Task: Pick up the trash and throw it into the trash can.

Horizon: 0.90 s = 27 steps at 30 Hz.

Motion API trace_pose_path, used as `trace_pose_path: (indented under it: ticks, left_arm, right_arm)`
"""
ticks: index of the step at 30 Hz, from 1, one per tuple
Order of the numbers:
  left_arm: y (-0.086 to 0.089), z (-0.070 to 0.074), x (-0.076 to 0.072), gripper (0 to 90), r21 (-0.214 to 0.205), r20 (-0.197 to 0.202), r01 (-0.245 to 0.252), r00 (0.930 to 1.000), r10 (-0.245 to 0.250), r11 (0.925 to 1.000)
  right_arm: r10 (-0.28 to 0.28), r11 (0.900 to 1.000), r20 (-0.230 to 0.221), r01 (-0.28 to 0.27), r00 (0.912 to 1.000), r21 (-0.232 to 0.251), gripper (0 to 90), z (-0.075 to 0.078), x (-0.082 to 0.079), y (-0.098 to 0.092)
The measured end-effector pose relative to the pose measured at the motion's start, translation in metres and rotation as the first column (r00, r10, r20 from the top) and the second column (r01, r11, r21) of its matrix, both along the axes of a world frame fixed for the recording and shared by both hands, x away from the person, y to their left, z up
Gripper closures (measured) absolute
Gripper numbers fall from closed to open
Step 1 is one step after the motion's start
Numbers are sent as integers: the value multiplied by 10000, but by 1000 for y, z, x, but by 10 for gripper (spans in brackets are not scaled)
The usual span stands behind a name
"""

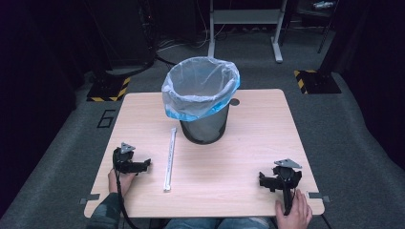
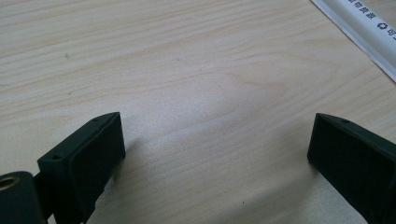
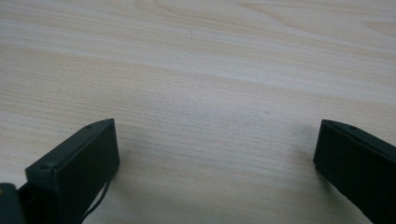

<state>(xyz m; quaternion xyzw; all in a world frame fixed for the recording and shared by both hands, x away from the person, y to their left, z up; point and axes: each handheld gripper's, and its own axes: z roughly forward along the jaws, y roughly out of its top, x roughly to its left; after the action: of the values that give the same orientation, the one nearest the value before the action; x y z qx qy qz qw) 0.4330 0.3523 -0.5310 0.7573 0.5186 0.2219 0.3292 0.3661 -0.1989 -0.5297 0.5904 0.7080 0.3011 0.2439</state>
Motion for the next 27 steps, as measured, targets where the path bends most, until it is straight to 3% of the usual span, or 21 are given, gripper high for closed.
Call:
trace_pose_path:
  ticks: [8,19,24,27]
  left_arm:
    - [0,0,0,36,8,-27,12,10000,-12,10000]
    - [-3,1,2,33,62,-106,-372,9993,372,9993]
    - [2,3,-1,38,-298,317,-1116,9931,1126,9933]
    - [3,4,-2,32,-499,254,-1261,9915,1275,9908]
  right_arm:
    - [12,10000,10,-12,10000,-17,0,0,0,0]
    - [16,10000,10,-16,10000,-21,0,0,0,0]
    - [13,10000,9,-13,10000,-20,0,0,0,0]
    - [16,10000,10,-16,10000,-22,0,0,0,0]
